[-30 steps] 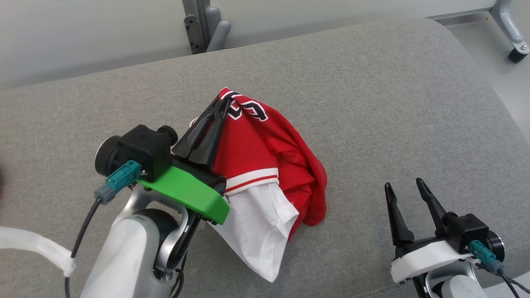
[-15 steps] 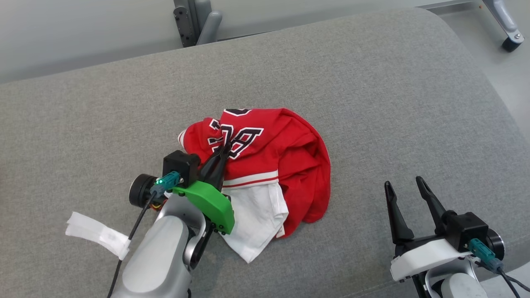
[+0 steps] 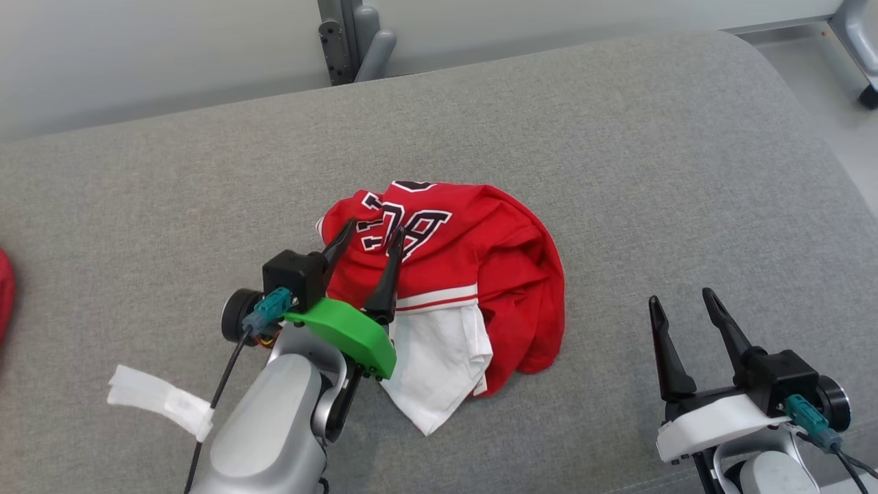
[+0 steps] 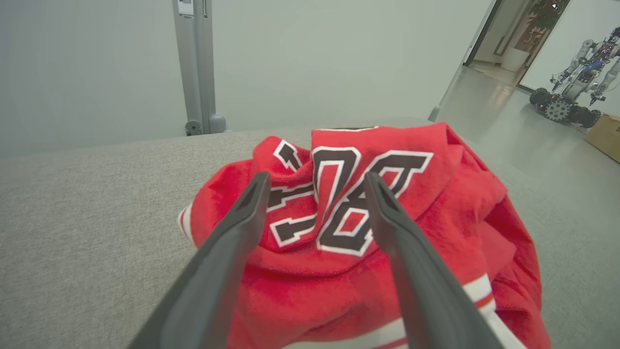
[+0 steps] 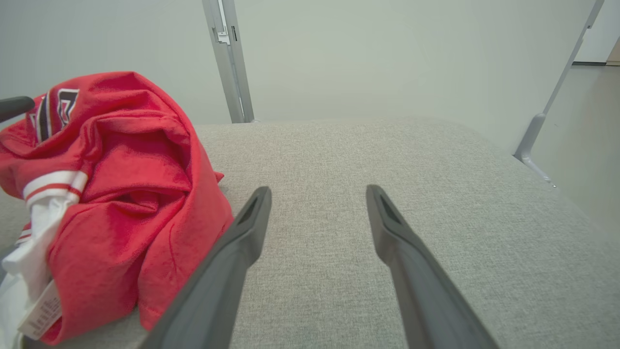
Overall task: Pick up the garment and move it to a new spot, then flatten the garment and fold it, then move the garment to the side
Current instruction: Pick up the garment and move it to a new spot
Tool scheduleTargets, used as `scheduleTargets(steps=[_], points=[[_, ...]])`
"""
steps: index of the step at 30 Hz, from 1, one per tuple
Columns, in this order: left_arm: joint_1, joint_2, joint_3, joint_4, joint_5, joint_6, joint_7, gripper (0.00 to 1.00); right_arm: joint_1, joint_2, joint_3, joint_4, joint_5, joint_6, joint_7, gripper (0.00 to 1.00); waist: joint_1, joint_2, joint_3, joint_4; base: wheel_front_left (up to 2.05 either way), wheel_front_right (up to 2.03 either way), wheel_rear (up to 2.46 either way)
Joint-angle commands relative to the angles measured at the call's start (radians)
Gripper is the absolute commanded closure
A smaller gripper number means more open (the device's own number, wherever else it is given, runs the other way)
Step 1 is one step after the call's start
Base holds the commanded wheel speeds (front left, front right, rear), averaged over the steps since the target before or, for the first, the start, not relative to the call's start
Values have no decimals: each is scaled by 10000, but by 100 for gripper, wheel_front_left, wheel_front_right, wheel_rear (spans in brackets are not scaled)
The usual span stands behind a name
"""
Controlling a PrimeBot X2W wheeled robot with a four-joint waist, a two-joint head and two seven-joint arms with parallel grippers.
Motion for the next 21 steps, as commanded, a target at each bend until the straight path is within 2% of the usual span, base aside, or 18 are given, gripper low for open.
scheduleTargets(steps=[1,5,11,15,21], points=[[354,26,46,-261,-140,145,-118,0,66,-24,-72,-91,-88,-6,-7,0,-1,0,-170,160,0,0,0],[1146,175,246,-1135,-73,570,-294,0,186,-24,-259,-190,-206,-6,-7,0,-1,0,-405,403,0,0,0],[2703,650,659,-2290,-147,939,-366,0,460,-27,-535,-287,-416,-6,-7,0,-1,0,-758,852,0,0,0],[3551,1063,1031,-2776,-79,988,-373,0,591,-26,-594,-273,-514,-6,-6,0,-1,0,-914,1160,0,0,0],[4505,1375,1558,-3409,114,641,-362,0,715,-24,-650,-240,-548,-5,-6,0,-1,0,-1046,1456,0,0,0]])
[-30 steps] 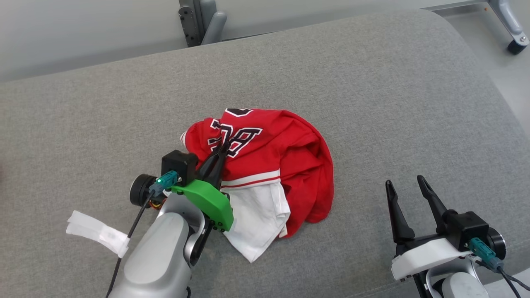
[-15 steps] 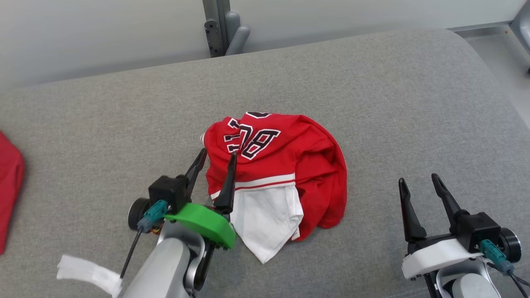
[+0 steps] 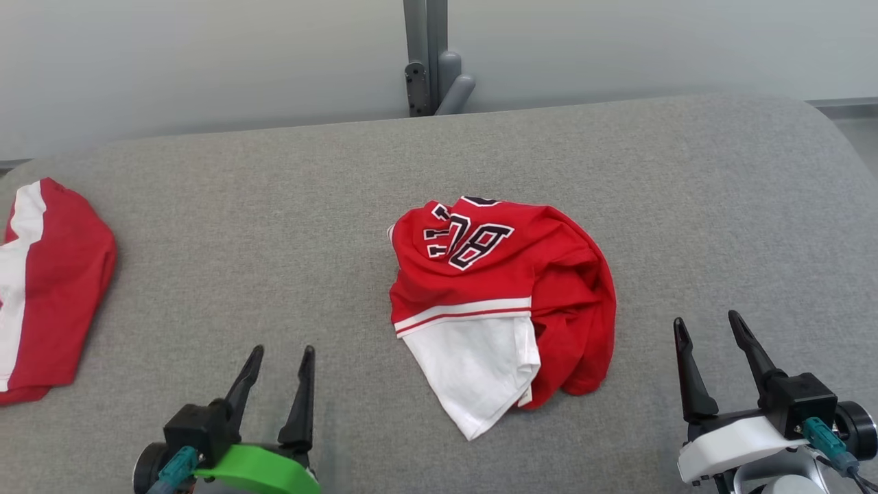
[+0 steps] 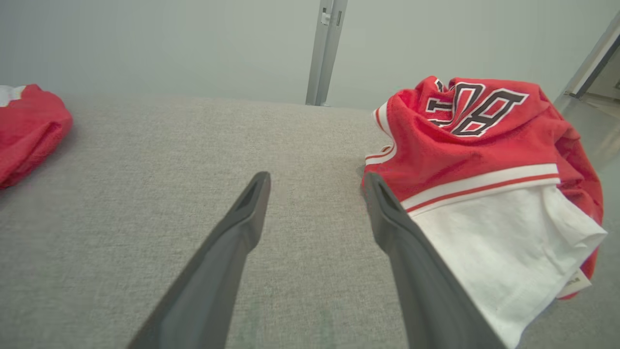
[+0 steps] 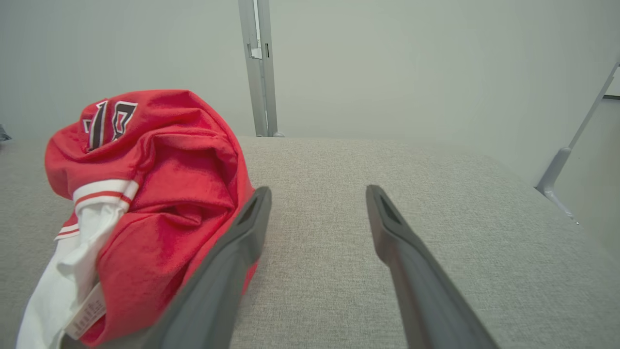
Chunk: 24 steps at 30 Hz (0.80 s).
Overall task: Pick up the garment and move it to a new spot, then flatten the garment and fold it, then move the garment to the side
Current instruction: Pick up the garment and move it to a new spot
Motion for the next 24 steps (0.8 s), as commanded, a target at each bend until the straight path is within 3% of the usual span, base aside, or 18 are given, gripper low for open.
scheduleTargets(steps=[1,16,24], points=[[261,132,112,-49,98,-35,0,0,74,-29,-24,23,-62,-6,-6,0,0,0,-131,184,0,0,0],[2580,-515,2641,-1073,1479,-736,-3,0,599,-29,-2,113,20,-6,-6,0,0,0,-647,236,0,0,0],[2959,-905,3416,-1408,1952,-1040,-2,0,691,-29,-48,102,33,-7,-6,0,0,0,-607,131,0,0,0]])
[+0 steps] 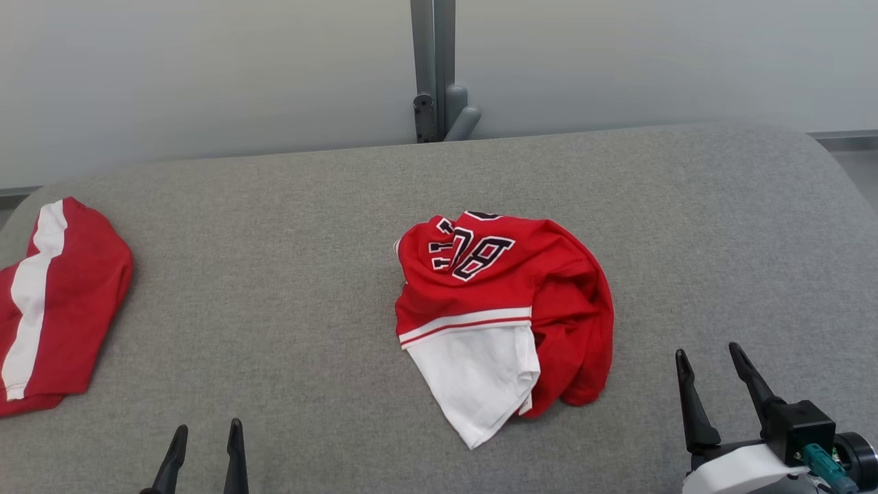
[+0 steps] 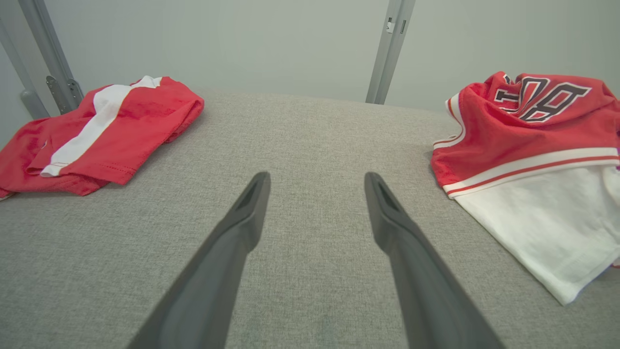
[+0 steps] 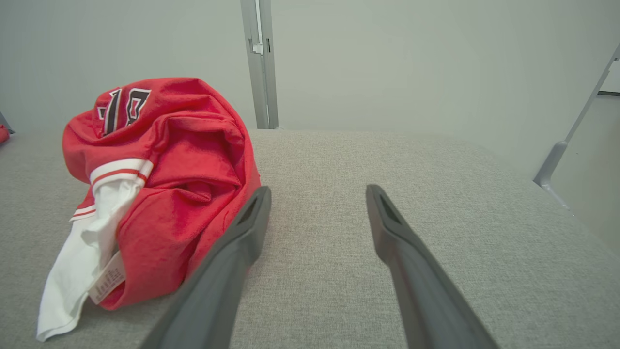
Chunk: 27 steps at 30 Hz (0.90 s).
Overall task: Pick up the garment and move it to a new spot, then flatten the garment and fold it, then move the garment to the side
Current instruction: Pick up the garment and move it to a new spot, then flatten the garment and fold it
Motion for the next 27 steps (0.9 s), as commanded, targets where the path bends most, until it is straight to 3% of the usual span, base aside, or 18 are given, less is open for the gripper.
scheduleTargets(steps=[1,19,27], points=[[64,-13,74,-81,81,-37,-1,0,17,-27,-34,-8,22,-7,-6,0,0,0,24,-10,0,0,0],[-273,-168,-28,10,48,-121,-1,0,-149,-26,-12,72,139,-7,-6,0,0,0,-3,-111,0,0,0],[-709,-232,-1673,919,-991,-120,108,0,-257,-26,71,5,184,-7,-6,0,0,0,95,-542,0,0,0]])
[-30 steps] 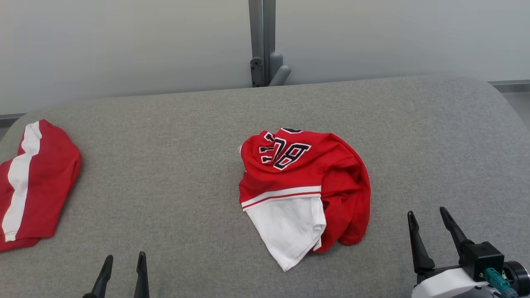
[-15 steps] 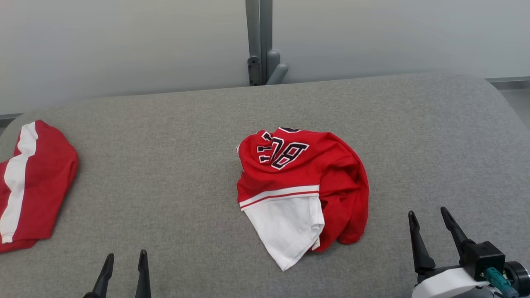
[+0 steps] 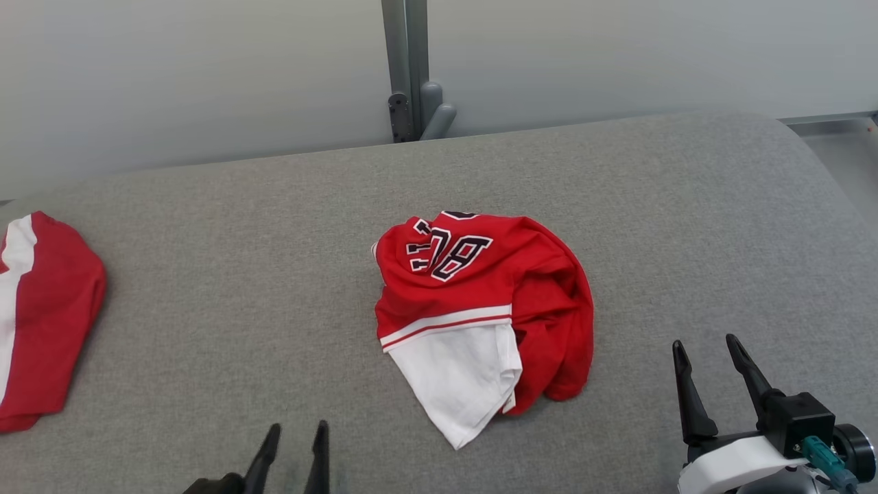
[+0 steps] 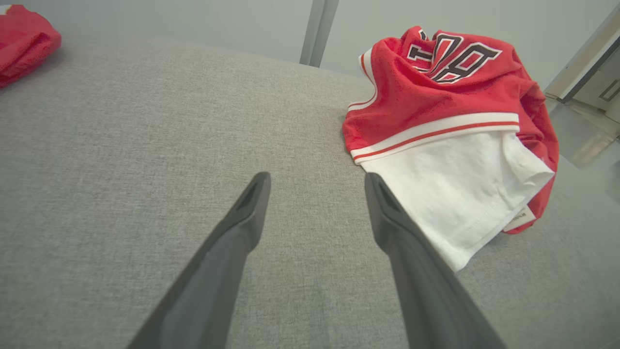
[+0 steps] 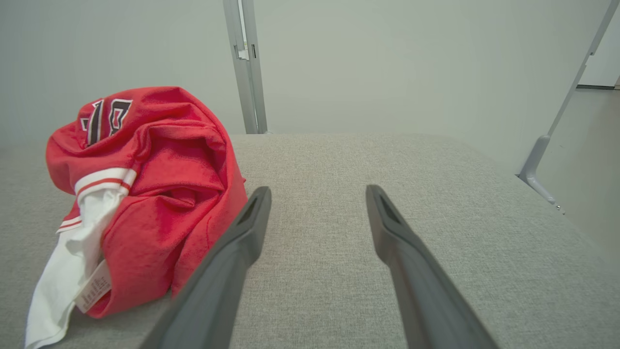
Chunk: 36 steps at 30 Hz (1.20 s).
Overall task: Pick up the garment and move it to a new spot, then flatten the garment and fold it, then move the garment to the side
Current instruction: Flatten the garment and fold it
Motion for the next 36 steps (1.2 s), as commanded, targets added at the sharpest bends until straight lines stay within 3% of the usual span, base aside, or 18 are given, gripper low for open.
scheduleTargets(steps=[1,9,17,20,24,25,26,28,36], points=[[-364,-51,-365,175,-476,-22,152,0,-68,-26,7,-35,28,-7,-6,0,0,0,63,-188,0,0,0],[-1702,-125,-1888,1419,-1954,19,1377,0,-151,-27,-40,-94,83,-7,-6,0,0,0,231,-698,0,0,0],[-2711,-138,-3070,2865,-3293,559,2421,0,-311,-27,-10,-109,110,-7,-6,0,0,0,442,-1286,0,0,0],[-2977,-138,-3366,3428,-3273,798,2620,0,-338,-24,-42,-110,125,-7,-6,0,0,0,503,-1459,0,0,0],[-3151,-140,-3666,3917,-3549,751,2566,0,-353,-26,-51,-117,168,-7,-6,0,0,0,515,-1595,0,0,0],[-3202,-143,-3798,4042,-3547,702,2545,10,-344,-26,-50,-102,162,-7,-6,0,0,0,498,-1617,0,0,0],[-3224,-142,-3898,4170,-3526,699,2510,51,-328,-26,-52,-80,150,-7,-6,0,0,0,472,-1637,0,0,0],[-3219,-142,-4055,4429,-3593,694,2420,100,-311,-26,-48,-58,129,-7,-6,0,0,0,405,-1675,0,0,0],[-3260,-138,-4262,4592,-4290,416,1783,100,-228,-26,-117,-72,86,-5,-6,0,0,0,230,-1605,0,0,0]])
